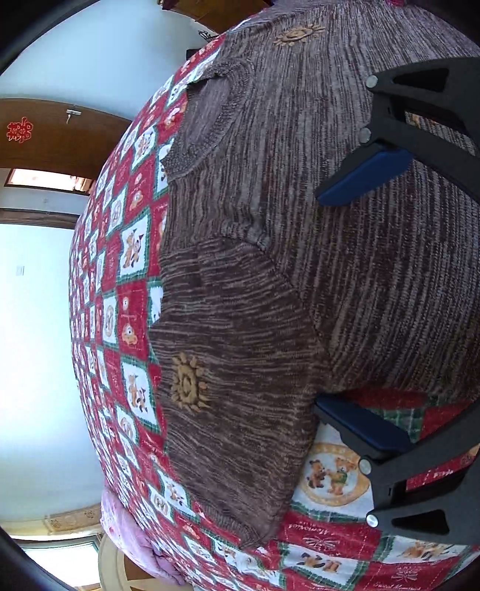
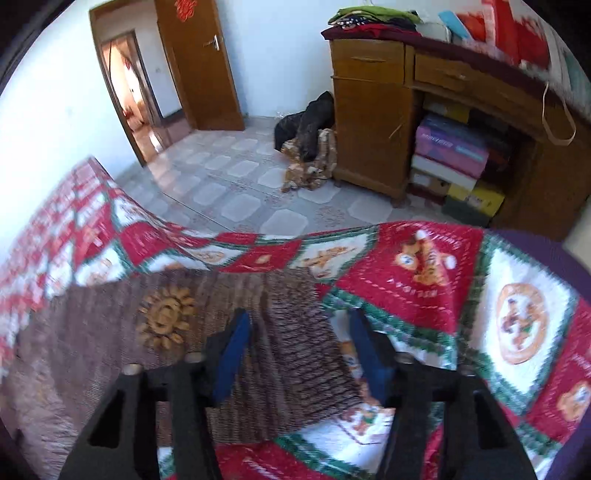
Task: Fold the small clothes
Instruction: 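Grasp the sweater sleeve cuff with the right gripper, then fold the sleeve across the sweater body with the right gripper and release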
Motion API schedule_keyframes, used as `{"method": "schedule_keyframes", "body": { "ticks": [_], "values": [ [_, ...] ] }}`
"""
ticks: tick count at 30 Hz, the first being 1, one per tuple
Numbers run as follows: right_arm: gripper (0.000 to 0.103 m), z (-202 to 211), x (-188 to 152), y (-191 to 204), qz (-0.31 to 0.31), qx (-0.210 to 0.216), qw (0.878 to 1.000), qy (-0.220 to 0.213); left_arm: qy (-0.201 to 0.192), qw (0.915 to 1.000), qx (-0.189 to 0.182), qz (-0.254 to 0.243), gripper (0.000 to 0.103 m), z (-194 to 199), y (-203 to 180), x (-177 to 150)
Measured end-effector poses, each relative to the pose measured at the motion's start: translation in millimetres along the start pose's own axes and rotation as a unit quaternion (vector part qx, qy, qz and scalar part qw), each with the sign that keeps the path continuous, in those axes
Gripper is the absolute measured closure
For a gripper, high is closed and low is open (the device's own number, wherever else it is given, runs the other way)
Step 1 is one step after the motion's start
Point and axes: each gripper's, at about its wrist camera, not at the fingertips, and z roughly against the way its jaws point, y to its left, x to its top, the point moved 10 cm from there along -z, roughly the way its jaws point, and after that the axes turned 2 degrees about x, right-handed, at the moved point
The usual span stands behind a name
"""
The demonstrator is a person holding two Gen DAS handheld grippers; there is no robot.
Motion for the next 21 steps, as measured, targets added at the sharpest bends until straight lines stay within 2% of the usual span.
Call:
{"method": "schedule_keyframes", "body": {
  "ticks": [1, 2, 4, 6, 14, 17, 21],
  "values": [
    [0.063, 0, 0, 1, 0.010, -0.003, 1.000, 0.000, -0.001, 1.0000, -0.001, 0.001, 0.000, 1, -1, 0],
    [0.075, 1, -1, 4, 0.018, 0.012, 1.000, 0.002, -0.002, 1.0000, -0.002, 0.001, 0.000, 0, 0, 0],
    [0.078, 3, -2, 6, 0.029, 0.013, 0.999, 0.006, -0.002, 1.0000, -0.006, 0.004, 0.000, 0, 0, 0],
    [0.088, 5, -1, 7, 0.029, 0.022, 0.999, 0.011, -0.004, 0.9999, -0.008, 0.006, 0.000, 0, 0, 1],
    [0.095, 25, 12, 30, 0.002, 0.057, 0.998, 0.011, -0.008, 0.9998, -0.015, 0.011, 0.000, 0, 1, 1],
    [0.095, 48, 20, 56, 0.008, 0.080, 0.997, -0.005, -0.009, 0.9998, -0.016, 0.012, 0.000, 0, 2, 1],
    [0.095, 84, 27, 116, 0.034, 0.129, 0.991, -0.023, -0.011, 0.9996, -0.020, 0.014, 0.000, 0, 2, 2]
  ]
}}
